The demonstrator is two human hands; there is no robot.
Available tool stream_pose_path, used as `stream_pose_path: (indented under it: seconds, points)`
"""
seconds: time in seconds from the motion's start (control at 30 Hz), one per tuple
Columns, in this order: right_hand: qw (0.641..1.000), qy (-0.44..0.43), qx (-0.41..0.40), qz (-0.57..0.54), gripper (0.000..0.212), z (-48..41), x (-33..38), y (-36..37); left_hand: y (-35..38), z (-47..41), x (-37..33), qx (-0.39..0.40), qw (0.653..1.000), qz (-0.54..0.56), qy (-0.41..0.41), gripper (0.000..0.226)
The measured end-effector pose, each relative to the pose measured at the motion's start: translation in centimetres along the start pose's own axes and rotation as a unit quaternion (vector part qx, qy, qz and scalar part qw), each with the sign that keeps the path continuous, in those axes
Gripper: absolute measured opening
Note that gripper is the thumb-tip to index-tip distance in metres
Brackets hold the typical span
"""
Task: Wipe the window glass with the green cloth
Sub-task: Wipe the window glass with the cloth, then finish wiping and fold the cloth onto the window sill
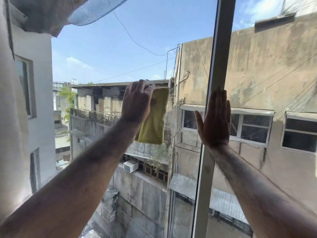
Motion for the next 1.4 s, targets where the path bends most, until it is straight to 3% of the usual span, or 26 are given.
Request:
stream_pose_path:
  seconds: [0.2,0.37,0.47,0.5,0.6,0.73,0.83,0.9,0.97,1.07,1.17,1.27,1.4]
  points:
    - [0.997,0.02,0.071,-0.009,0.089,0.2,1.7,-3.2,-1.9,-0.4,-1.3,0.061,0.998,-0.01,0.004,0.04]
    - [0.975,-0.143,0.098,-0.136,0.084,0.8,4.4,-6.6,-3.9,-0.3,-1.3,0.056,0.996,0.067,-0.036,0.038]
    - [0.948,-0.029,0.215,-0.234,0.096,1.0,6.0,-7.6,-5.8,-0.5,-1.5,0.006,0.973,0.201,-0.112,0.026]
    - [0.935,0.032,0.247,-0.253,0.093,0.9,6.3,-7.8,-6.5,-0.6,-1.4,-0.013,0.958,0.245,-0.149,0.027]
    - [0.884,0.19,0.301,-0.303,0.045,0.7,6.0,-8.3,-8.1,0.2,-1.0,-0.039,0.901,0.343,-0.262,0.036]
    - [0.69,0.353,0.366,-0.515,0.015,1.9,5.5,-9.3,-8.9,4.0,-0.1,-0.008,0.796,0.478,-0.371,0.045]
    - [0.602,0.406,0.391,-0.565,0.015,4.4,5.4,-10.2,-9.0,8.4,-0.1,0.061,0.698,0.578,-0.418,0.055]
    - [0.578,0.431,0.406,-0.561,0.017,7.3,5.1,-10.6,-8.6,11.9,-0.7,0.096,0.637,0.619,-0.448,0.056]
    - [0.569,0.448,0.425,-0.542,0.02,10.6,4.5,-10.8,-7.7,15.4,-1.4,0.126,0.602,0.634,-0.468,0.052]
    - [0.56,0.475,0.444,-0.514,0.018,16.0,3.2,-11.3,-6.9,21.0,-2.9,0.162,0.581,0.634,-0.484,0.055]
    - [0.562,0.502,0.464,-0.465,0.012,22.7,1.5,-11.3,-5.6,27.2,-5.3,0.178,0.568,0.615,-0.518,0.026]
    - [0.553,0.519,0.507,-0.409,0.01,30.7,-1.1,-11.3,-4.0,35.4,-7.8,0.186,0.548,0.58,-0.574,0.02]
    - [0.504,0.531,0.599,-0.324,0.011,42.4,-4.8,-11.9,-3.7,48.8,-11.2,0.284,0.494,0.551,-0.61,0.017]
Point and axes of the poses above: each hand's wrist, its own z-axis away from the middle knuckle, its own y-axis out of the palm, x = y × z, the point moved 1 cm from there along -z, towards the middle knuckle, and after that the axes turned 12 degrees about y, right-handed, at the moved point
